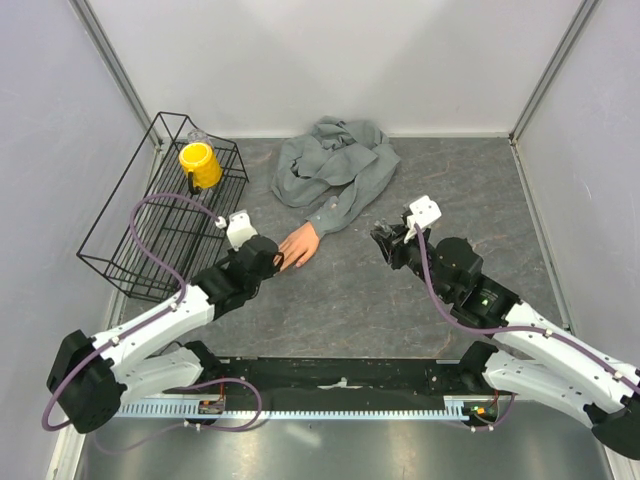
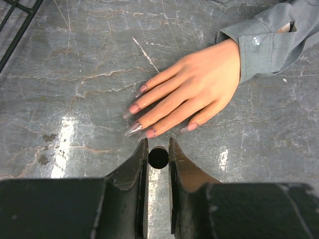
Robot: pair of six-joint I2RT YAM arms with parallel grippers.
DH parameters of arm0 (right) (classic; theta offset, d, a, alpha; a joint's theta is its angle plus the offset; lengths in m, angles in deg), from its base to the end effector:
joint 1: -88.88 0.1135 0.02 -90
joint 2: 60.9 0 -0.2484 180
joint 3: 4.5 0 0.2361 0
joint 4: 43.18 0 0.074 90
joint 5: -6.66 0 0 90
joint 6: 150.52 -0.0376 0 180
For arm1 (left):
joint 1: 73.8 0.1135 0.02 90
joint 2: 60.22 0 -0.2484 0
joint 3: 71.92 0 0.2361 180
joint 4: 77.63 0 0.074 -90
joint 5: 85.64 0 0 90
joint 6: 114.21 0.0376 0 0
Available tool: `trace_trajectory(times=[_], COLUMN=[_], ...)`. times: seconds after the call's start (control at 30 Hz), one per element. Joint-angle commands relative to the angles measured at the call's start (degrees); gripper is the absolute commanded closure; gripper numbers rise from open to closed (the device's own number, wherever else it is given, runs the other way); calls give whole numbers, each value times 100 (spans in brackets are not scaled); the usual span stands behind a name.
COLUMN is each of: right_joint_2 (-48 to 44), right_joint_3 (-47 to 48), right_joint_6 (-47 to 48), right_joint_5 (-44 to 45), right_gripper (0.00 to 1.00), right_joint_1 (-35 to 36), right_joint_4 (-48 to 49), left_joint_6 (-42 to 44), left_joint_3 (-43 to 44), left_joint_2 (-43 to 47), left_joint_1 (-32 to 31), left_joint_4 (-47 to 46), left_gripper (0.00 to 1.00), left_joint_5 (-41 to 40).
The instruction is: Paint the nails
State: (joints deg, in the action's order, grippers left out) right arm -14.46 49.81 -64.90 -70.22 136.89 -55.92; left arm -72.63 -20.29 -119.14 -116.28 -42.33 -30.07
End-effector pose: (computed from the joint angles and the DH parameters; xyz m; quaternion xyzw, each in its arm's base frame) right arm 0.1354 0.1377 0.3164 -0.2002 0.7080 0.2211 0.6401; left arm 0.1643 -0.1216 0.2252 -0.1641 0.8673 -0.0836 0.4625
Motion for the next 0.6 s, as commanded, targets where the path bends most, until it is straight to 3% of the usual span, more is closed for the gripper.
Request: trace_trajectory(times=[0.0,0.57], right_joint_2=[-126,-64], right_joint_3=[84,75], right_joint_6=[-80,-89], right_joint_5=[-337,-556], right_gripper=[100,100], right_joint_1=[-125,-248], right_joint_4=[312,321], left_joint_6=[-246,-229], left_joint_3=[1,1], left_joint_2=[-181,-753], left_joint_1=[20,161], left_joint_4=[-423,-590], left_gripper=[98,98], left_joint_5=[-274,-503])
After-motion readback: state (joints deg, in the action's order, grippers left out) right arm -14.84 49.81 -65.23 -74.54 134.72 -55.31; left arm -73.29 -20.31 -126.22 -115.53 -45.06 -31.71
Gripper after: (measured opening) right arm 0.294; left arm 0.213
